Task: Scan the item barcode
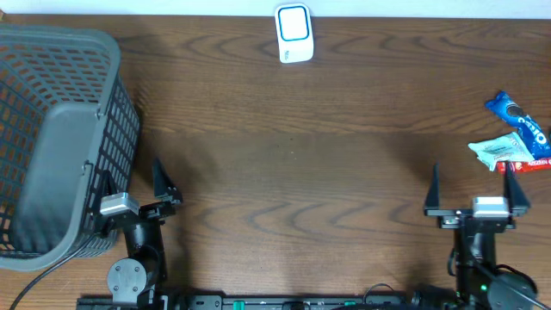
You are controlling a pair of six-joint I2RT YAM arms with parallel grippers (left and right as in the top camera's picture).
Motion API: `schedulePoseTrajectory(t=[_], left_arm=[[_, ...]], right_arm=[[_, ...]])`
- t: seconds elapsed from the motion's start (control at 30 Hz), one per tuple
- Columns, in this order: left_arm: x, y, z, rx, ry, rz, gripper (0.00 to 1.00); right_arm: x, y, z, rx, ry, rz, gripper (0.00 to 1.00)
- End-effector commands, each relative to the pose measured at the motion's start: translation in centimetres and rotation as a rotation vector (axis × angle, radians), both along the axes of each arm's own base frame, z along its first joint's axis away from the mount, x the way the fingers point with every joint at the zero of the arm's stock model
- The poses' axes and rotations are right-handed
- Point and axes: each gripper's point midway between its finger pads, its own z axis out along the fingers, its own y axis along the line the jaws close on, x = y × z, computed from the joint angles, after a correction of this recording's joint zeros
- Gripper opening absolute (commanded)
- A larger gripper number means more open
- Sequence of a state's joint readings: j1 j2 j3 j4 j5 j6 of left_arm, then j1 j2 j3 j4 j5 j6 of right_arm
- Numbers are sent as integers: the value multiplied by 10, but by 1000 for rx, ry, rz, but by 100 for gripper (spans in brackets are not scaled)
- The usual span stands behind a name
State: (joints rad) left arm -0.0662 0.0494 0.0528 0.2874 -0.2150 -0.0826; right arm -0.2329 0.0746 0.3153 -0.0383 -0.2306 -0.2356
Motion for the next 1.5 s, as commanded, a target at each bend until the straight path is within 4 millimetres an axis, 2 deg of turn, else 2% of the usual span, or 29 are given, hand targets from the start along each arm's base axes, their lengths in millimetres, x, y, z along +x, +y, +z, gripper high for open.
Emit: schedulePoseTrajectory(t=[0.0,0.23,0.3,0.67,1.47], left_arm=[[-1,0,2,-8,-10,-4,92],[-1,0,2,-8,-10,-4,92],[-1,0,2,-8,-10,-4,92],[-1,0,2,-8,-10,-4,92],[-1,0,2,-8,-10,-4,92]], right_arm=[[5,-4,-28,14,15,-23,99],[18,-16,-71,141,36,-76,99],[22,-18,-89,156,69,-91,99],[23,-27,-140,174,250,-161,99],[23,-26,-141,167,257,-152,99]])
